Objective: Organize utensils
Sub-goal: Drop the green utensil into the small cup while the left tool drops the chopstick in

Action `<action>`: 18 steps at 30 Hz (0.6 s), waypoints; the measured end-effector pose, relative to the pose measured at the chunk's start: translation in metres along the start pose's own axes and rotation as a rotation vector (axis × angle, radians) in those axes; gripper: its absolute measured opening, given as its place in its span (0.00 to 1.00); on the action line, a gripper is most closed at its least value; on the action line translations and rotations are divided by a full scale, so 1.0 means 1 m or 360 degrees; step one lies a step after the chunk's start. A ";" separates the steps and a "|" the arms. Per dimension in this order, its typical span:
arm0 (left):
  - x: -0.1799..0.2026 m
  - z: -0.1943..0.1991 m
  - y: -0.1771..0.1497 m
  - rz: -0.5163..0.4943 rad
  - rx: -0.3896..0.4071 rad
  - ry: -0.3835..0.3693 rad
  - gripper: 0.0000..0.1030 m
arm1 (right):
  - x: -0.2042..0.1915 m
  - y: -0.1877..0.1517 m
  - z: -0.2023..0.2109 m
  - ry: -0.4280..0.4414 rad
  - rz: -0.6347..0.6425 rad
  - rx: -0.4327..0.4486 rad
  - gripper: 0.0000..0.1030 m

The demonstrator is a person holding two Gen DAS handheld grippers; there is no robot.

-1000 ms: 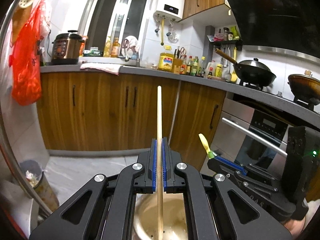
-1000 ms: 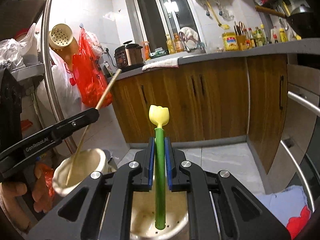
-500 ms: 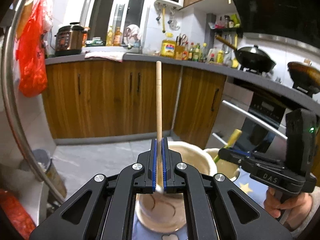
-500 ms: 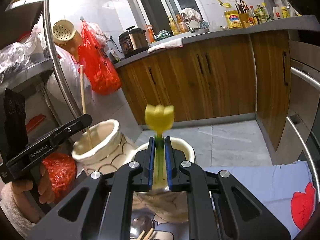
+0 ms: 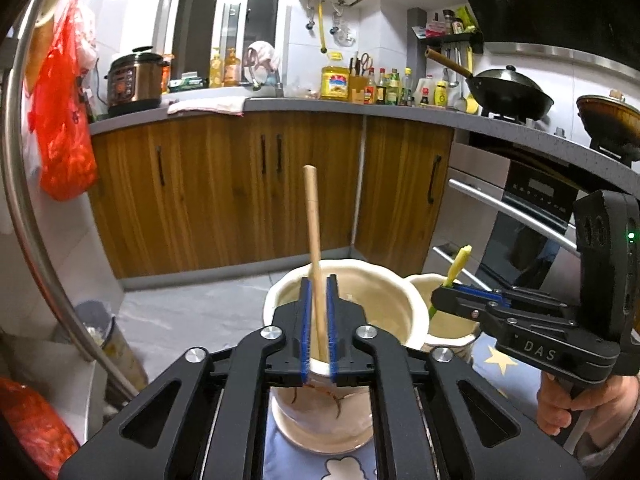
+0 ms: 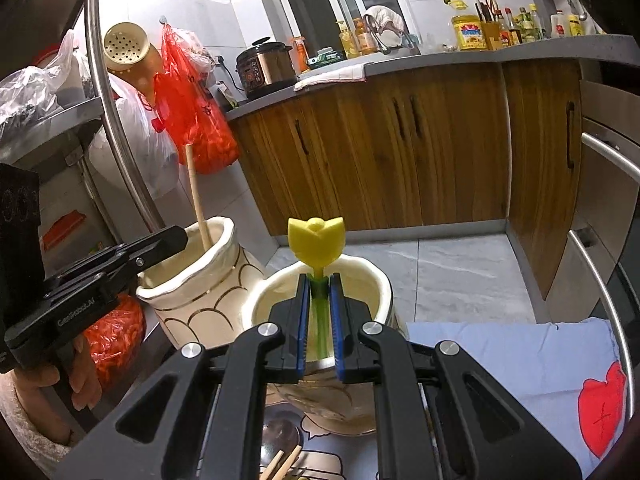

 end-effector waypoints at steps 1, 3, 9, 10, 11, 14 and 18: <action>0.000 0.000 0.000 0.0000 0.0001 0.0001 0.11 | 0.000 0.000 0.000 0.0003 0.0000 0.0003 0.10; 0.001 0.001 -0.001 -0.0004 0.0003 0.0002 0.11 | -0.001 0.003 0.001 0.0000 0.0008 0.0007 0.11; 0.001 0.004 0.001 0.0005 0.0008 -0.0003 0.22 | -0.003 0.007 0.009 0.0002 0.0033 0.0056 0.33; 0.001 0.006 0.001 0.0006 0.0015 0.0000 0.28 | -0.003 0.008 0.011 -0.0002 0.0036 0.0062 0.36; 0.002 0.009 0.002 0.0007 0.0021 0.0006 0.35 | -0.003 0.009 0.014 -0.0009 0.0036 0.0069 0.38; 0.002 0.016 0.002 0.0006 0.0030 0.0043 0.48 | -0.005 0.012 0.021 -0.0027 0.0040 0.0076 0.47; 0.004 0.031 0.002 0.0008 0.0026 0.0087 0.64 | -0.008 0.015 0.043 -0.0065 0.0046 0.0080 0.64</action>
Point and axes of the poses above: each gripper's, at about its wrist camera, not at the fingertips, and z roughly against the way its jaws point, x to its right, y to its top, the point moved 1 cm from there along -z, roughly the way its jaws point, and after that the axes turned 1 degree about y, right-handed, at the moved point
